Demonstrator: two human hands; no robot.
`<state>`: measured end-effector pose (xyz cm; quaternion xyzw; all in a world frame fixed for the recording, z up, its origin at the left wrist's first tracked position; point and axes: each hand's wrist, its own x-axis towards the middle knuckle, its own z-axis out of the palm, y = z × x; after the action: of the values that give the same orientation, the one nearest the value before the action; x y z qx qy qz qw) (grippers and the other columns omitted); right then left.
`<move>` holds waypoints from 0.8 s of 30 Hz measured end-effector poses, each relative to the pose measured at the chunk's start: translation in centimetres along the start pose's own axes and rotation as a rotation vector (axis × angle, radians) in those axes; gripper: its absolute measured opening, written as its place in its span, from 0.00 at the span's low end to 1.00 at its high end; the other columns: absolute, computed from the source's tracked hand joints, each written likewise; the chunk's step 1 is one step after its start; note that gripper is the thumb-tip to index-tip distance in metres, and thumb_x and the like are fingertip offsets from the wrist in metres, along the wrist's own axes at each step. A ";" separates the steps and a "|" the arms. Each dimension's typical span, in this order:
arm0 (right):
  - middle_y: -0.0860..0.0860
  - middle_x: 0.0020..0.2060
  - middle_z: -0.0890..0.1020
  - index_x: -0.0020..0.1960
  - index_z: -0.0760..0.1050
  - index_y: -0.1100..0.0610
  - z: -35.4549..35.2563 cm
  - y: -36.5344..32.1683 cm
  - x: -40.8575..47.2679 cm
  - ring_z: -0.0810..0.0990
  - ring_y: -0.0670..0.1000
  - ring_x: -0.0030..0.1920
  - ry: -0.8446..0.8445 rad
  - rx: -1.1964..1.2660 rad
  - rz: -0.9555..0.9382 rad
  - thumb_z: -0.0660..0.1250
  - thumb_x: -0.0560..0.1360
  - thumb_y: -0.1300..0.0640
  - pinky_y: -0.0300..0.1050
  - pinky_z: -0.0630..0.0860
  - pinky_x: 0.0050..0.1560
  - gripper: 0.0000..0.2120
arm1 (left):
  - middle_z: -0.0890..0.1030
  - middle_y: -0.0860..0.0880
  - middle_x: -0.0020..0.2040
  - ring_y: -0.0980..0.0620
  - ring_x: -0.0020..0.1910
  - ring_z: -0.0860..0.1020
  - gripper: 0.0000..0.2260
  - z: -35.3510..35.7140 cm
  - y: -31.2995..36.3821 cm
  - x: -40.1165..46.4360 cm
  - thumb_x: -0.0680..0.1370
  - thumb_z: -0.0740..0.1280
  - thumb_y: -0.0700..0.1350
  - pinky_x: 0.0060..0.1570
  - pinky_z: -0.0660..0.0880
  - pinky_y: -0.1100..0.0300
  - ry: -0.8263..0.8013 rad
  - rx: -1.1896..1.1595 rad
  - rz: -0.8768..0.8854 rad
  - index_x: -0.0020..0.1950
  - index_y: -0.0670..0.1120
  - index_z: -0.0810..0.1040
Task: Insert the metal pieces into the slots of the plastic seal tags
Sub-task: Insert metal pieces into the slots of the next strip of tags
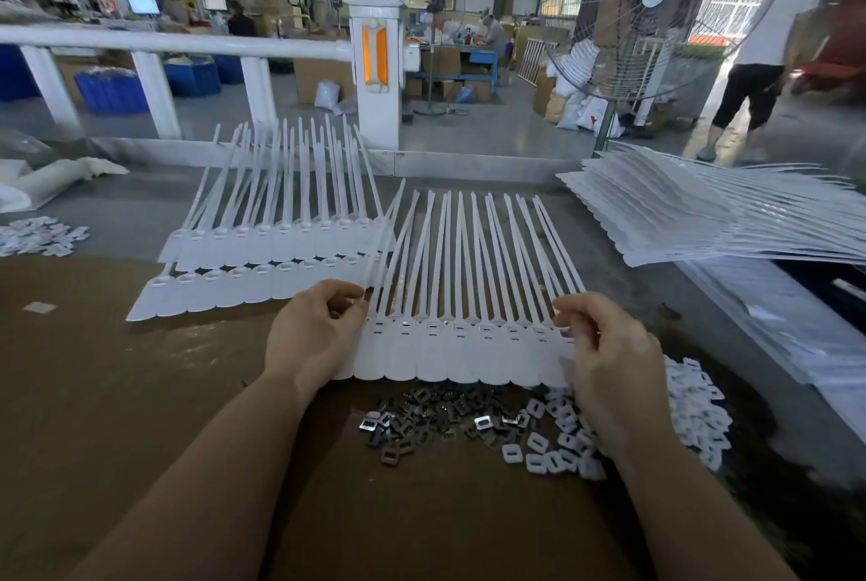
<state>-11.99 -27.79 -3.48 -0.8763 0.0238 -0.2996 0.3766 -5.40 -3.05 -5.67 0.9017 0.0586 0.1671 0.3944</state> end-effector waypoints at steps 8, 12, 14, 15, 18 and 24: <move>0.47 0.41 0.81 0.49 0.81 0.57 -0.3 -0.7 -0.1 0.78 0.49 0.45 -0.112 -0.039 -0.116 0.66 0.75 0.59 0.43 0.74 0.48 0.06 | 0.74 0.62 0.39 0.64 0.38 0.72 0.06 0.0 0.0 0.1 0.77 0.67 0.50 0.34 0.64 0.71 -0.013 -0.010 0.006 0.53 0.53 0.78; 0.48 0.41 0.81 0.46 0.81 0.56 -1.1 -1.1 -0.3 0.77 0.47 0.45 -0.194 -0.128 -0.177 0.69 0.73 0.62 0.42 0.74 0.49 0.04 | 0.75 0.61 0.39 0.64 0.38 0.72 0.06 0.0 -0.1 0.1 0.77 0.67 0.50 0.34 0.64 0.71 -0.016 -0.014 0.010 0.53 0.53 0.78; 0.47 0.41 0.81 0.46 0.81 0.55 -1.5 -1.0 -0.6 0.77 0.46 0.44 -0.246 -0.167 -0.172 0.69 0.73 0.62 0.39 0.74 0.48 0.04 | 0.74 0.61 0.39 0.64 0.38 0.71 0.06 0.0 -0.1 0.1 0.77 0.67 0.50 0.34 0.64 0.71 -0.015 -0.013 0.009 0.53 0.53 0.78; 0.47 0.41 0.81 0.46 0.81 0.55 -1.7 -1.0 -0.8 0.77 0.45 0.43 -0.271 -0.184 -0.165 0.69 0.72 0.62 0.38 0.74 0.47 0.05 | 0.74 0.62 0.39 0.64 0.38 0.71 0.06 0.0 -0.1 0.1 0.77 0.67 0.50 0.34 0.64 0.71 -0.014 -0.009 0.010 0.53 0.53 0.78; 0.47 0.41 0.81 0.46 0.81 0.54 -2.4 -0.9 -1.6 0.77 0.45 0.44 -0.307 -0.222 -0.151 0.70 0.72 0.62 0.38 0.73 0.49 0.05 | 0.74 0.62 0.39 0.64 0.38 0.71 0.06 0.0 -0.1 0.1 0.77 0.66 0.50 0.33 0.64 0.70 -0.012 -0.007 0.010 0.53 0.54 0.78; 0.42 0.40 0.78 0.46 0.80 0.51 -4.0 -1.0 -2.6 0.74 0.43 0.44 -0.356 -0.310 -0.151 0.69 0.73 0.60 0.37 0.72 0.49 0.05 | 0.75 0.62 0.39 0.64 0.38 0.72 0.06 0.0 -0.1 0.1 0.77 0.66 0.52 0.33 0.64 0.69 -0.018 -0.013 0.005 0.53 0.55 0.78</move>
<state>-16.48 -28.96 -2.03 -0.9618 -0.0628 -0.1606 0.2125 -5.26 -2.93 -5.73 0.9007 0.0515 0.1603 0.4005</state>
